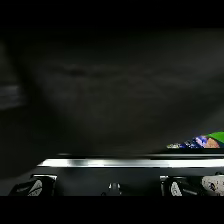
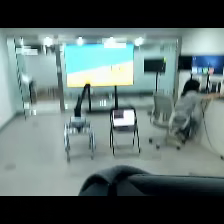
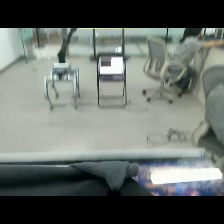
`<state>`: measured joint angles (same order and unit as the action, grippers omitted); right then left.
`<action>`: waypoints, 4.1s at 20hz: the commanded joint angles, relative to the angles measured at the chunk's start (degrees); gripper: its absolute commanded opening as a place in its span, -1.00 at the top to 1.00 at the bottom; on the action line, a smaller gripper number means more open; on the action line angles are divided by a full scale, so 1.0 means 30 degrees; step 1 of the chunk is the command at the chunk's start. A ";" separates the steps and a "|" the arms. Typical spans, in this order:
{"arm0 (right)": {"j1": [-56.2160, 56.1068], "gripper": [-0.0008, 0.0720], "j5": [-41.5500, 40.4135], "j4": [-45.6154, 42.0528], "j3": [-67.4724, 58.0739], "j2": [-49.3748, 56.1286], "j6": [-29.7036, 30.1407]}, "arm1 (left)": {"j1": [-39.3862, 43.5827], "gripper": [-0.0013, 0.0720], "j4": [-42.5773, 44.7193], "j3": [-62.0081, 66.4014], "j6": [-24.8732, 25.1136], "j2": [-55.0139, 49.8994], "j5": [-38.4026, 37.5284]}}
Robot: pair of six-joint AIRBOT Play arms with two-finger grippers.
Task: Fold the shirts.
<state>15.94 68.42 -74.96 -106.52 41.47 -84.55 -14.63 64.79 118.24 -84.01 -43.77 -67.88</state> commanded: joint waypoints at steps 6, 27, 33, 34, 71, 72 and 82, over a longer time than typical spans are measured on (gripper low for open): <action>-0.0503 0.93 0.7475 -0.0313 0.3883 1.0032 -0.0066 | 0.0750 0.88 0.0481 -0.8663 0.1311 -0.5799 -0.3934; -0.4175 0.93 0.1020 -0.1836 0.5530 1.8258 -0.2863 | 0.1945 0.88 0.0692 -0.9668 0.1064 -1.8068 -0.1457; -0.4175 0.88 0.1683 -0.0109 0.6375 1.9547 -0.3322 | 0.2718 0.71 0.1275 -1.3347 -0.0444 -1.8331 -0.3169; -0.4153 0.31 0.1916 0.0036 0.6120 1.9438 -0.3759 | 0.2579 0.11 0.1115 -1.2998 -0.0882 -1.8200 -0.3563; -0.0984 0.92 0.0495 0.2849 2.0954 1.2254 -0.0131 | 0.0576 0.88 -0.0685 -3.0592 0.1137 -0.4860 0.0401; -0.0984 0.93 0.0495 0.2820 2.0320 1.1839 0.0313 | 0.0576 0.88 -0.0678 -2.9580 0.1377 -0.4350 0.0357; -0.3621 0.93 -0.4277 0.2186 0.8888 1.7639 -0.2630 | 0.1443 0.89 -0.2229 -1.7886 -0.0350 -1.2713 0.3672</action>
<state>6.96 59.20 -67.81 -70.00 86.41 -88.75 -10.83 61.30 55.29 -84.47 -72.18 -59.99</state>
